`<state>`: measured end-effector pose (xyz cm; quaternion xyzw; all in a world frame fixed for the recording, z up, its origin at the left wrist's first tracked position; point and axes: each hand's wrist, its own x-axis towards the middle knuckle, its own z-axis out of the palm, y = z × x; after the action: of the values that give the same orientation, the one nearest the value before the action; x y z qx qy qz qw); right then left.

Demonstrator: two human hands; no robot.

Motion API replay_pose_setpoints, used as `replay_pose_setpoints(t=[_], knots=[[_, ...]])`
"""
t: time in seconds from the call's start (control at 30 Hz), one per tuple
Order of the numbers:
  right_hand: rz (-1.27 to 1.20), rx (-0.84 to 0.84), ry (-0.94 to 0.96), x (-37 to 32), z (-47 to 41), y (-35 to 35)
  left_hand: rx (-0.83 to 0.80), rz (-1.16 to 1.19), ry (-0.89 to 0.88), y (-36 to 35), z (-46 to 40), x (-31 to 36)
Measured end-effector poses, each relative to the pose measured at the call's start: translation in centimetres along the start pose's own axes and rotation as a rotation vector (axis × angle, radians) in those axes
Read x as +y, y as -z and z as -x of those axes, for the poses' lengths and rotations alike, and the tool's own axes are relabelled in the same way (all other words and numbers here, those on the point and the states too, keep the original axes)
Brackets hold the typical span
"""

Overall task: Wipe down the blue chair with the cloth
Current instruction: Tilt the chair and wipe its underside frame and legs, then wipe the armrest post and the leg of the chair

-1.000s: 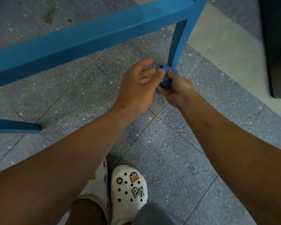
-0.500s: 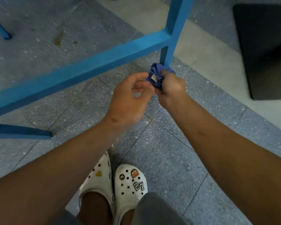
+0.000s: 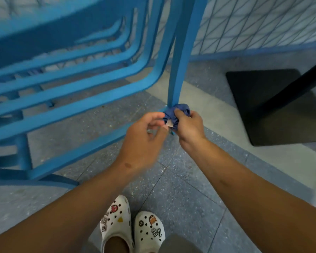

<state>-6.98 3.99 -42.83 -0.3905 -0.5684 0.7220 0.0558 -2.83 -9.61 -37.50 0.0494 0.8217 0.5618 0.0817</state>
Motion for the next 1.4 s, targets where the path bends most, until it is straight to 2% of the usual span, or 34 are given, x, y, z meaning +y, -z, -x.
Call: replay_pose_setpoints(t=[0.1, 0.3, 0.47, 0.57, 0.7, 0.8, 0.97, 1.17, 1.4], knots=[[-0.008, -0.034, 0.055, -1.7, 1.2, 0.0, -0.010, -0.058, -0.048, 0.9, 0.9, 1.9], [0.037, -0.060, 0.334, -8.1, 4.9, 0.5, -0.023, -0.158, -0.259, 2.8, 2.5, 6.5], [0.090, -0.115, 0.603, -14.7, 7.9, 1.5, 0.075, -0.220, -0.463, 4.0, 2.6, 11.6], [0.097, -0.184, 0.674, -17.8, 8.8, 2.0, 0.144, -0.289, -0.599, 4.8, 1.9, 15.1], [0.022, -0.216, 0.697, -21.0, 9.7, 2.2, 0.313, -0.358, -0.737, 6.3, -0.2, 19.2], [-0.029, -0.240, 0.682, -22.6, 10.2, 1.8, 0.375, -0.405, -0.648, 7.3, -3.1, 20.8], [-0.127, -0.205, 0.666, -24.7, 11.7, 0.9, 0.241, -0.500, -0.370, 7.1, -5.3, 20.4], [-0.066, -0.160, 0.697, -25.1, 12.8, 0.9, 0.160, -0.531, -0.349, 8.3, -4.8, 19.8], [0.062, -0.216, 0.728, -23.6, 14.9, 2.3, 0.155, -0.488, -0.350, 9.9, -1.6, 19.1]])
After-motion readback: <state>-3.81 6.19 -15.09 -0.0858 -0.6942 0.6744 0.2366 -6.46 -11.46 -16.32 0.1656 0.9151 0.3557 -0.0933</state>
